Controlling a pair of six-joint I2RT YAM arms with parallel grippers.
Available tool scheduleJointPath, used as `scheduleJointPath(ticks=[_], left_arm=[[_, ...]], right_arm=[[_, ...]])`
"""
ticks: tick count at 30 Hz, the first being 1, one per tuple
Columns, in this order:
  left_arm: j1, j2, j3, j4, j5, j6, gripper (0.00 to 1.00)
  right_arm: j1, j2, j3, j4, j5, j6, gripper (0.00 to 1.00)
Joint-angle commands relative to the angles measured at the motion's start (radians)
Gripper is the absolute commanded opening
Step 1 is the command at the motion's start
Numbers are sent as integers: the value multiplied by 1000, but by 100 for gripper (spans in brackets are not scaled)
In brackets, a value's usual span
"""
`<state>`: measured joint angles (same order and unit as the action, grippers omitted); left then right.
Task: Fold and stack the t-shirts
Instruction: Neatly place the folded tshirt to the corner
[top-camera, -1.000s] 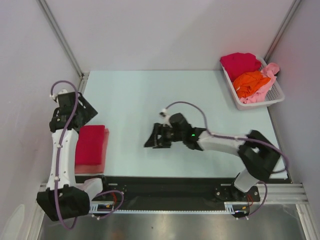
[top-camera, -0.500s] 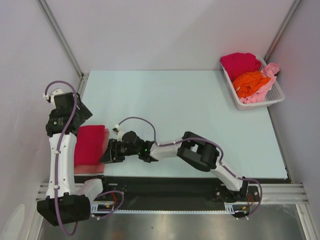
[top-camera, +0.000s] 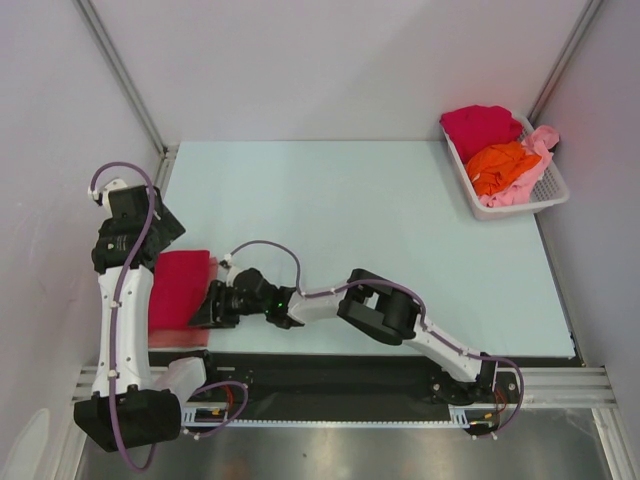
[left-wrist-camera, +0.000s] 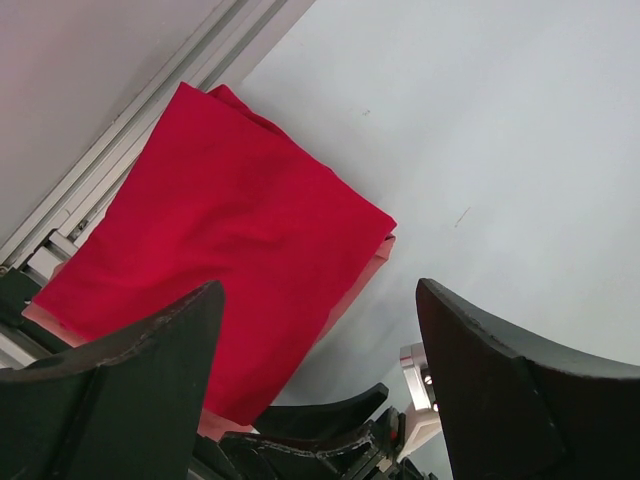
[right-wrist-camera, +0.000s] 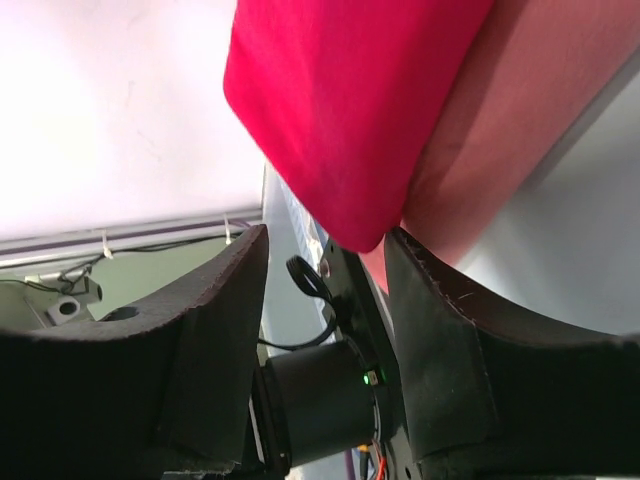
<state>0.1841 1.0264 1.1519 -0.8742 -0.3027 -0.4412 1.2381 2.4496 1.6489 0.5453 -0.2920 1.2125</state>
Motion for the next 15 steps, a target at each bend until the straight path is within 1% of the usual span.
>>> scheduleJointPath(ticks=[1,6,11,15], left_arm=[[-3,-9,-4,24,1,35,83],[-3,-3,-1,26,-3,39,83],[-3,3,8,27,-1,42,84],[-3,8,9,26,4,44,84]], right_arm=[[-5,26,74,19,22,6,56],[-6,48,110,-4,17,-10,59],[-9,66,123,-22,11,-11,57],[-14,68,115,-7,2,-7,52]])
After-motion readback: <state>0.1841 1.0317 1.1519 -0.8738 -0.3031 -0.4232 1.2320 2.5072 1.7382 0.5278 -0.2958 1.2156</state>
